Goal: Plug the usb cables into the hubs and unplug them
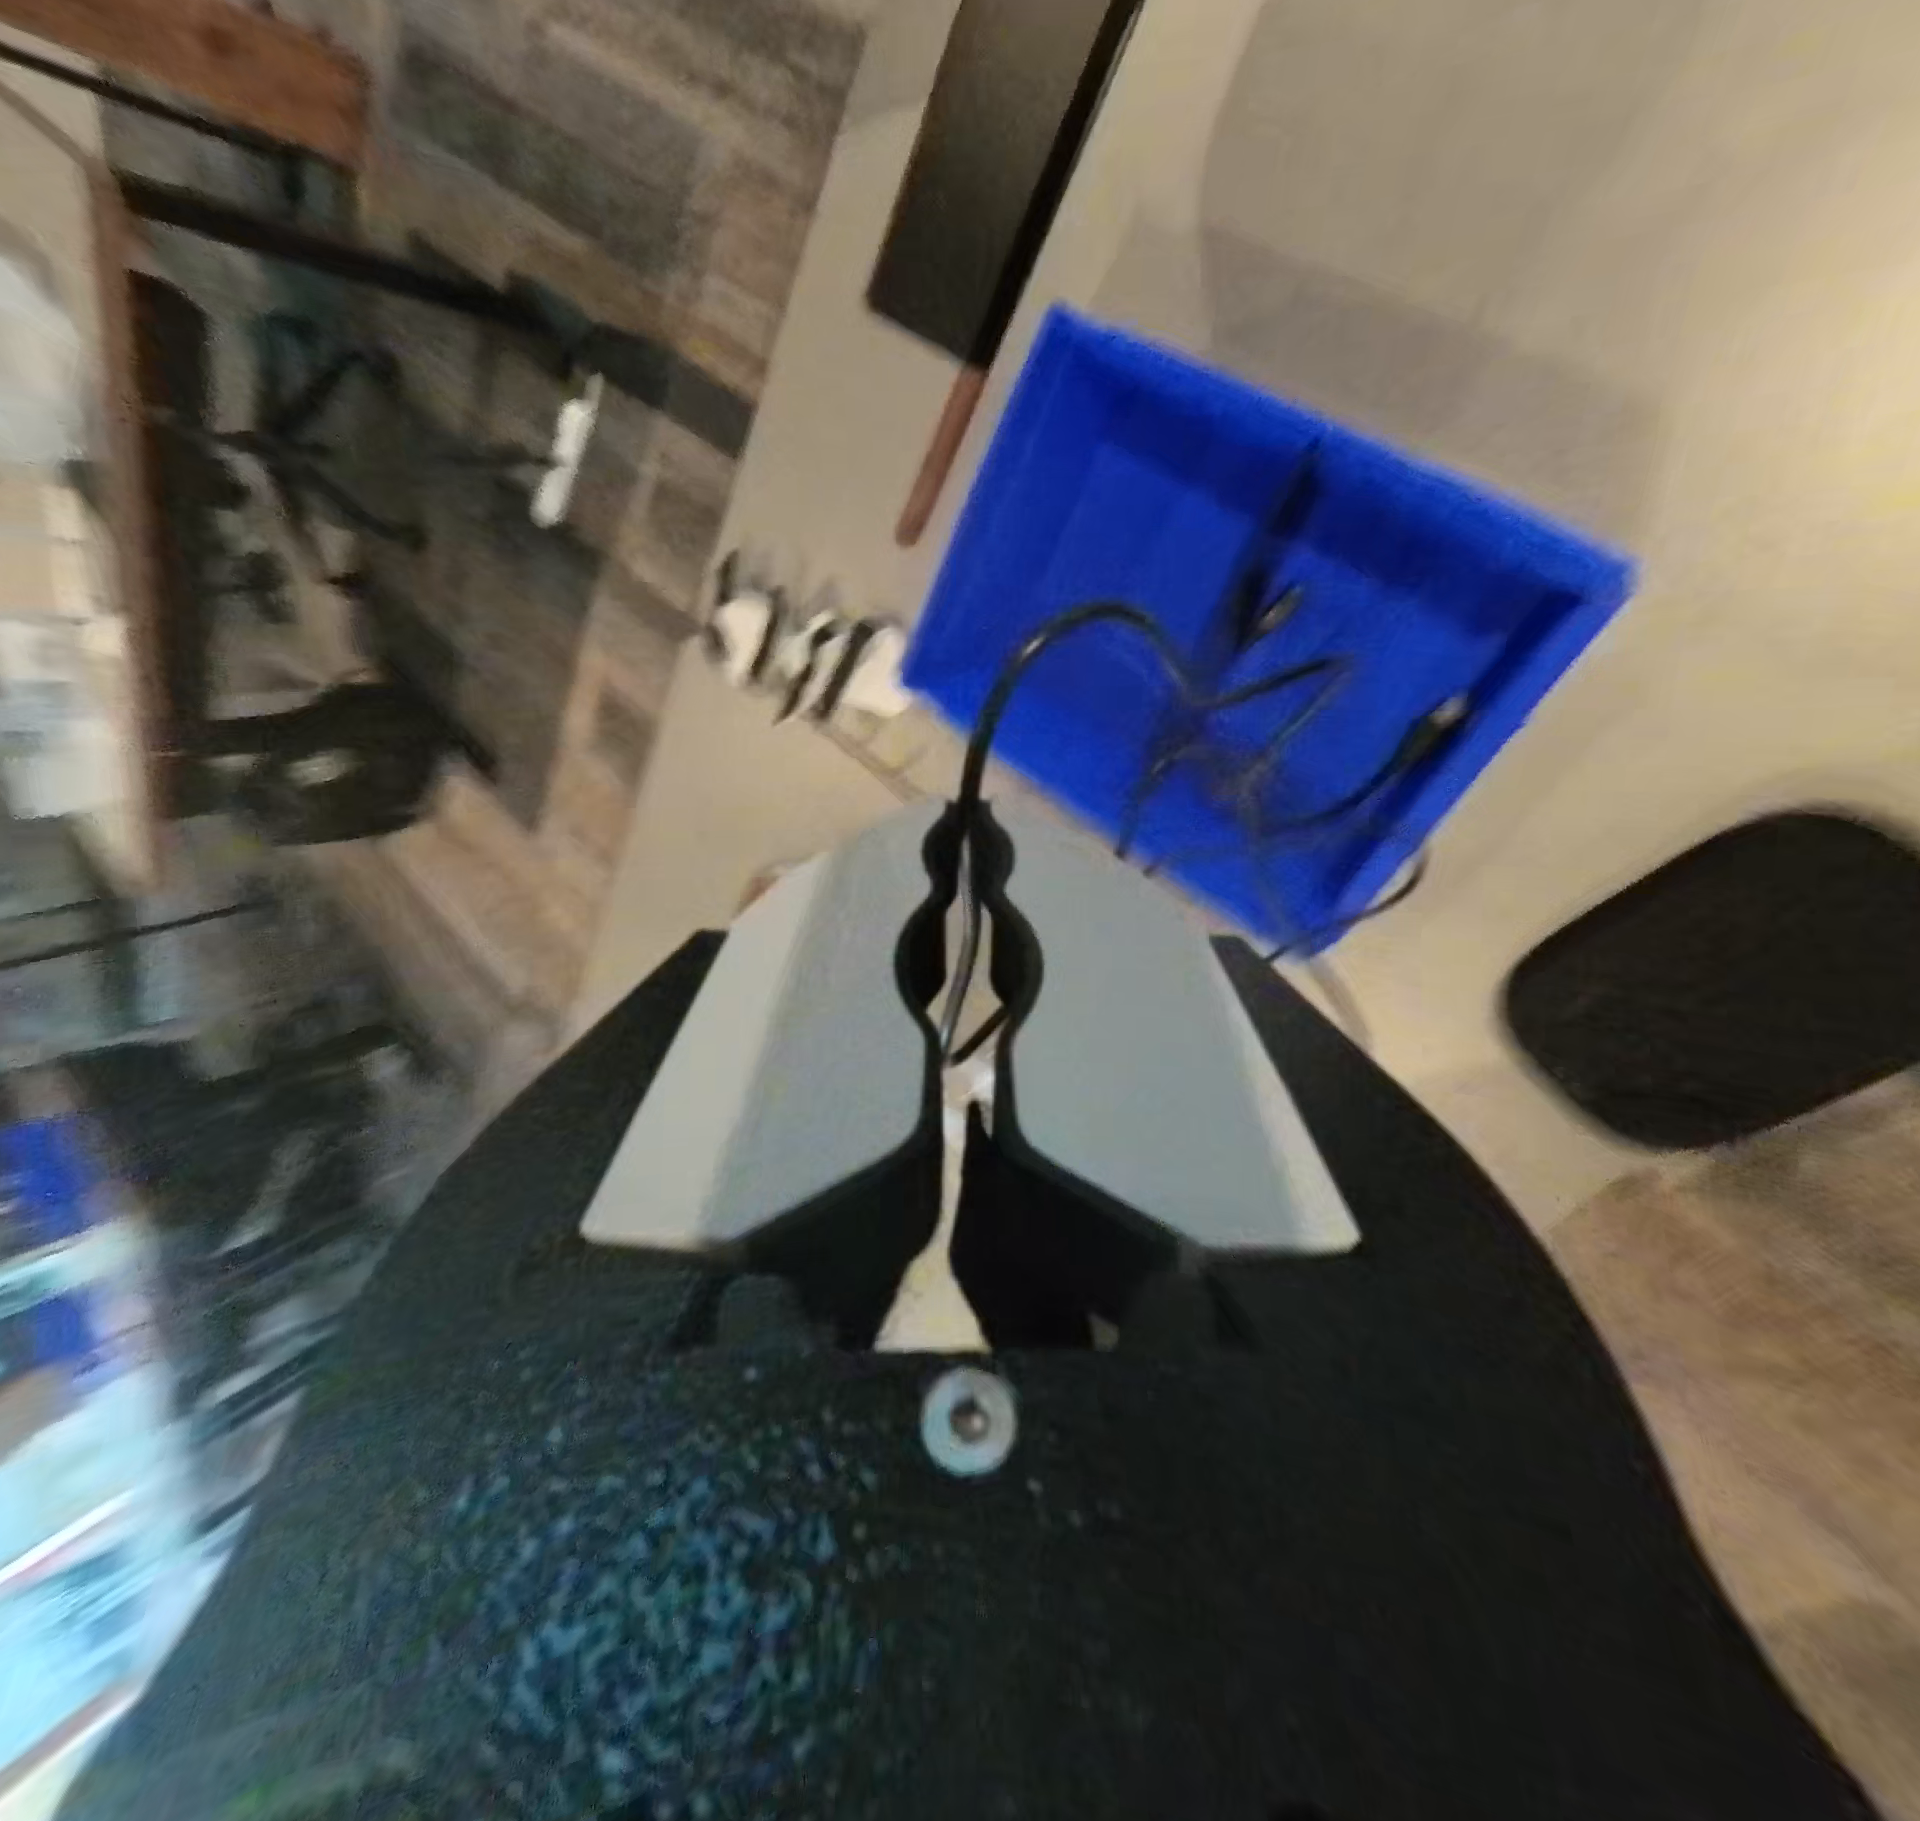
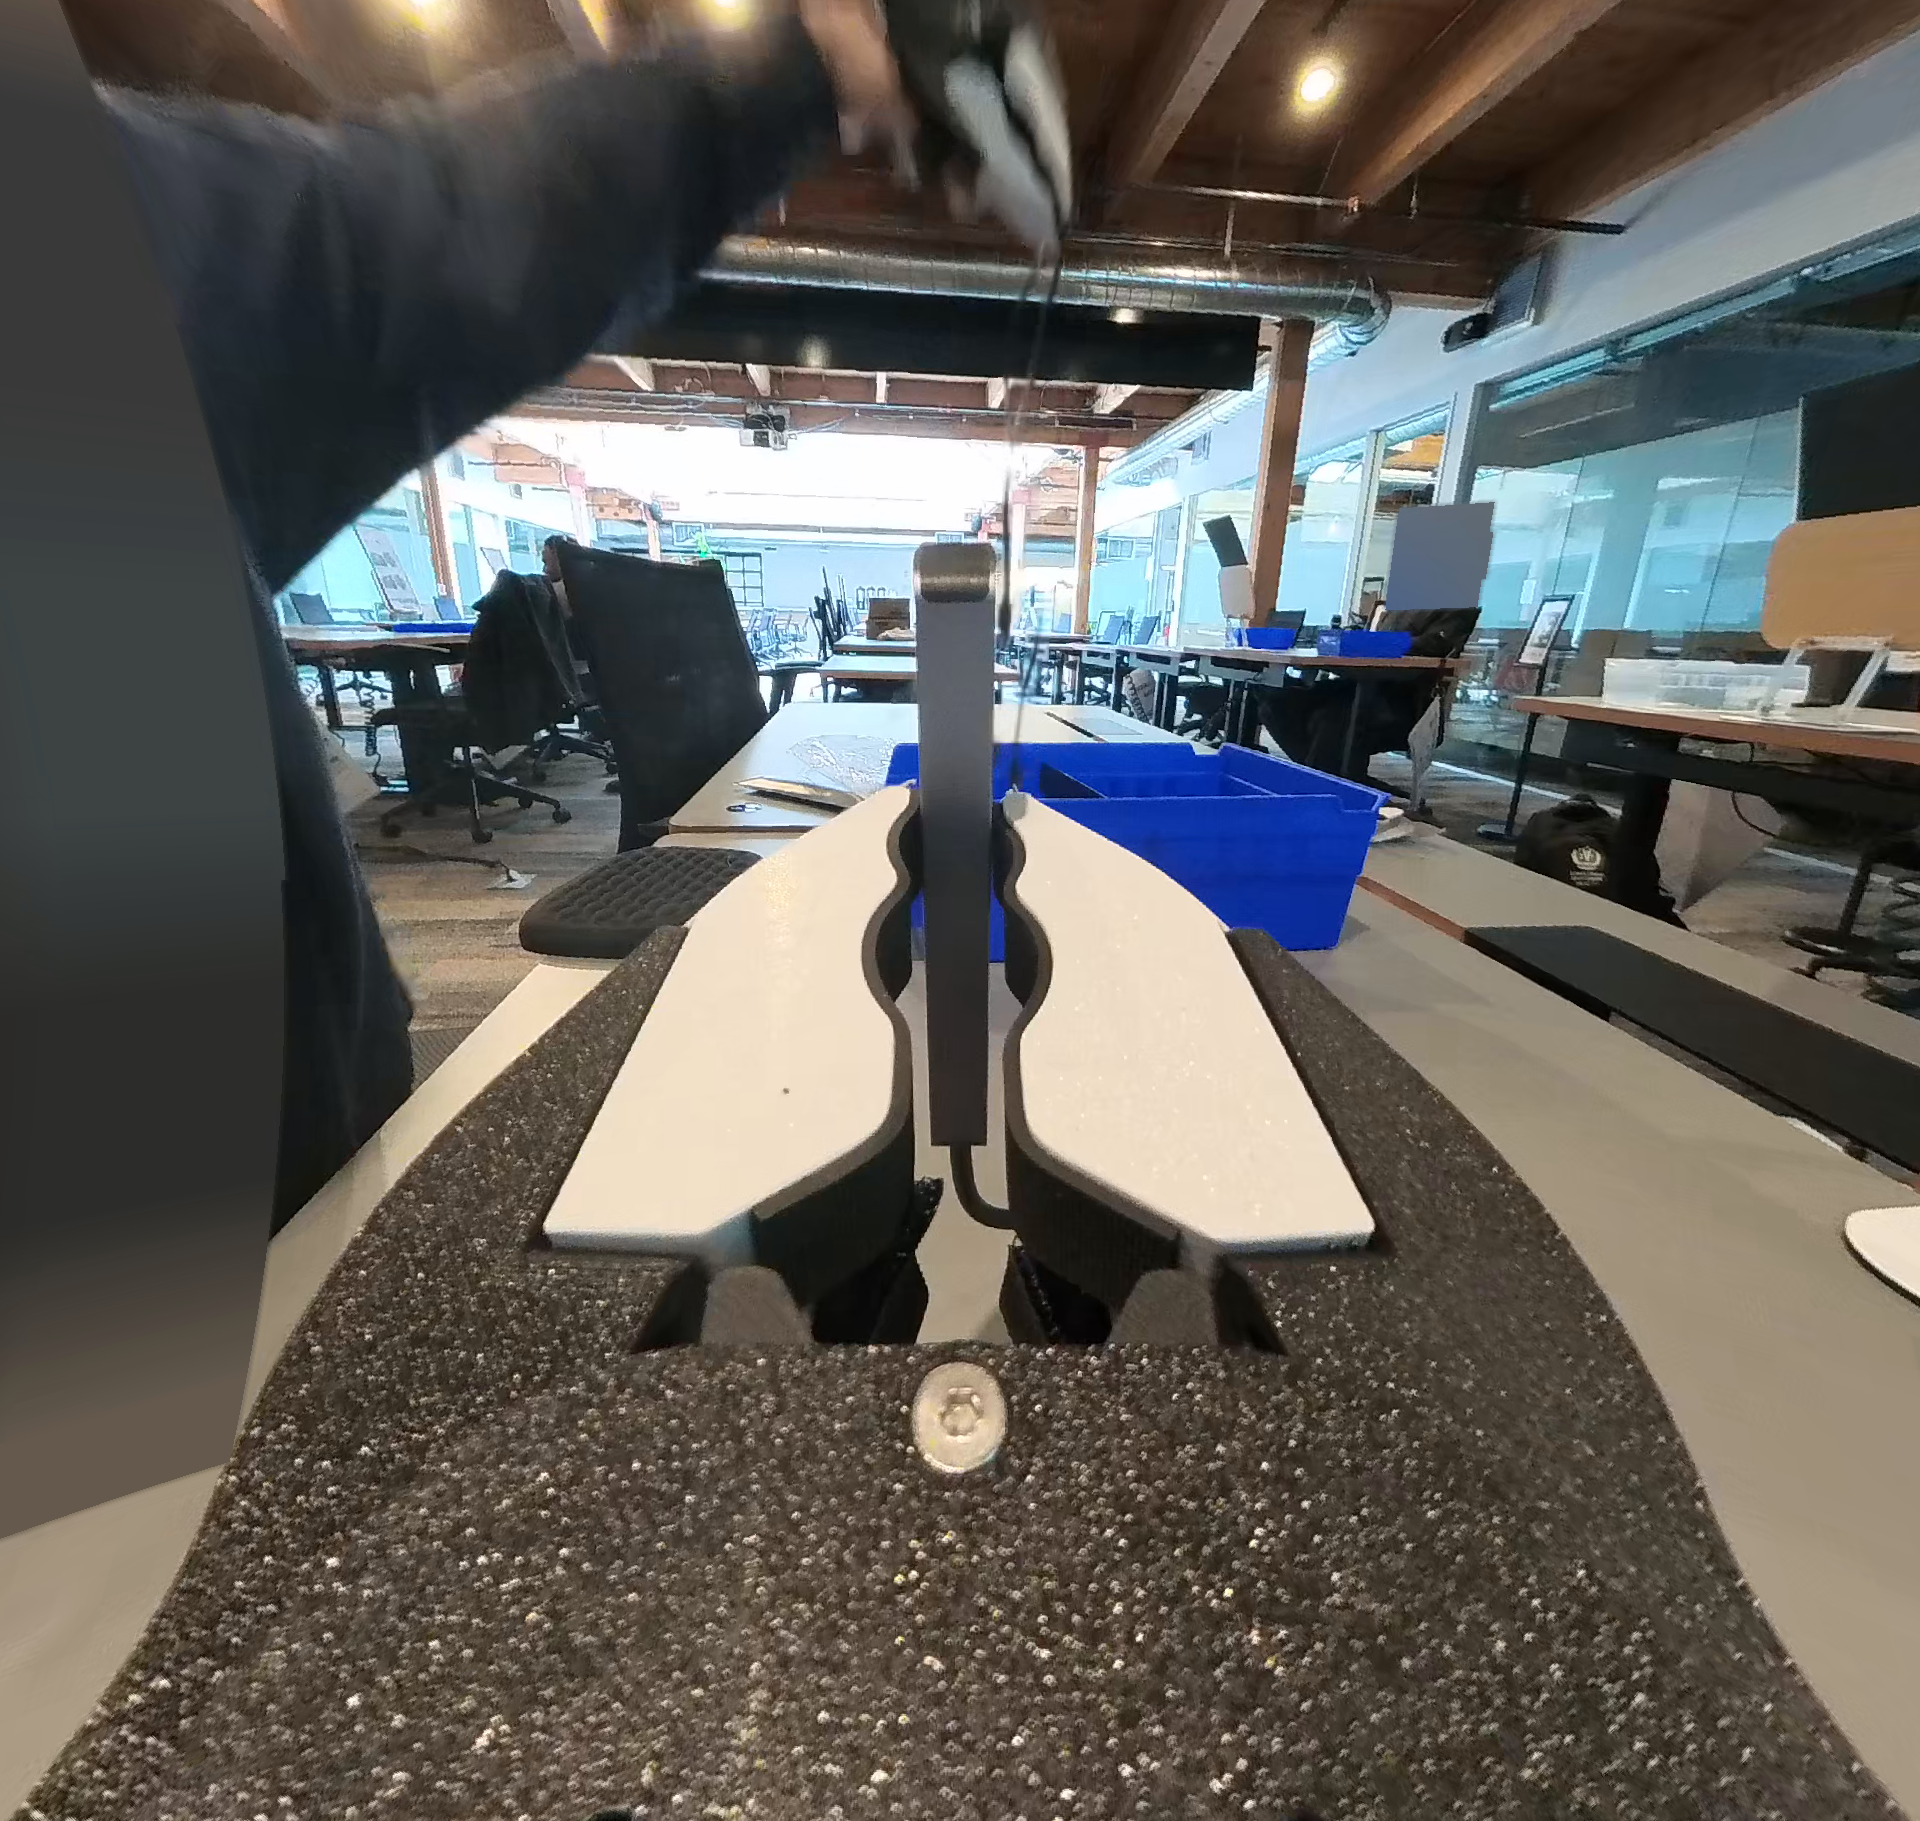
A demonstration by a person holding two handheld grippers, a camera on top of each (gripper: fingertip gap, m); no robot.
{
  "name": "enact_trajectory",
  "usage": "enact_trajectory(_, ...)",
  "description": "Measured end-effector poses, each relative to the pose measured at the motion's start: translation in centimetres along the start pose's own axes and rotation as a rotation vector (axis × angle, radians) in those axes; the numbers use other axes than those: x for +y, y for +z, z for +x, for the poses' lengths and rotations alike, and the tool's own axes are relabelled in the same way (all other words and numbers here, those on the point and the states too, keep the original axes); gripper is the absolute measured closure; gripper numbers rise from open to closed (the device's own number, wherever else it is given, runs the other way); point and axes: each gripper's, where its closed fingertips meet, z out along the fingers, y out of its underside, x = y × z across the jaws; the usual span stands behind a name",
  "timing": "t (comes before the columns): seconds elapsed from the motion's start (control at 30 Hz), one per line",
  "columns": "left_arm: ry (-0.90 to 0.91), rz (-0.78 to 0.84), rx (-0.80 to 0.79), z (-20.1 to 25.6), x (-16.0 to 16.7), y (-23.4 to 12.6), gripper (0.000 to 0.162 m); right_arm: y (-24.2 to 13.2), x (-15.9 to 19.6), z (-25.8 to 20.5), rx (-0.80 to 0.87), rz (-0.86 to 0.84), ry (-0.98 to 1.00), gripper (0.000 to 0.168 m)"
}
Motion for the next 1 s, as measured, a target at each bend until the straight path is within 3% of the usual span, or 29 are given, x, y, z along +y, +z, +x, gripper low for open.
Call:
enact_trajectory(0.17, -0.228, 0.226, 0.152, 1.7, 2.8, 3.7, 0.16, 0.1, 0.0, 0.0, 0.002, -0.006, 0.003, 0.156)
enact_trajectory(0.33, -0.429, 0.606, 0.225, 1.2, 1.1, 1.7, 0.16, 0.2, 0.3, 0.4, 0.01, -0.017, 0.021, 0.156)
enact_trajectory(0.47, -0.697, 0.721, 0.236, -0.5, 2.0, 1.4, 0.16, 0.2, 0.6, 0.4, 0.013, -0.03, 0.025, 0.156)
enact_trajectory(0.53, -0.858, 0.704, 0.248, -0.8, 2.9, 2.2, 0.16, 0.2, 0.7, 0.3, 0.012, -0.035, 0.024, 0.156)
enact_trajectory(0.6, -0.962, 0.757, 0.32, -0.4, 2.8, 2.3, 0.159, 0.4, 0.9, 0.3, 0.009, -0.038, 0.03, 0.156)
enact_trajectory(0.7, -1.007, 0.939, 0.394, -0.3, 2.0, 0.8, 0.16, 0.4, 1.1, 0.2, 0.007, -0.043, 0.035, 0.156)
enact_trajectory(0.77, -1.035, 0.863, 0.321, -0.3, 3.4, 2.6, 0.16, 0.5, 1.1, 0.1, 0.007, -0.052, 0.032, 0.156)
enact_trajectory(0.87, -1.037, 1.009, 0.467, 0.6, 2.4, 2.0, 0.16, 0.4, 1.4, 0.1, 0.008, -0.053, 0.026, 0.156)
enact_trajectory(1.0, -1.072, 0.995, 0.433, 0.3, 3.5, 3.4, 0.16, 0.5, 1.7, 0.1, 0.01, -0.066, 0.03, 0.156)
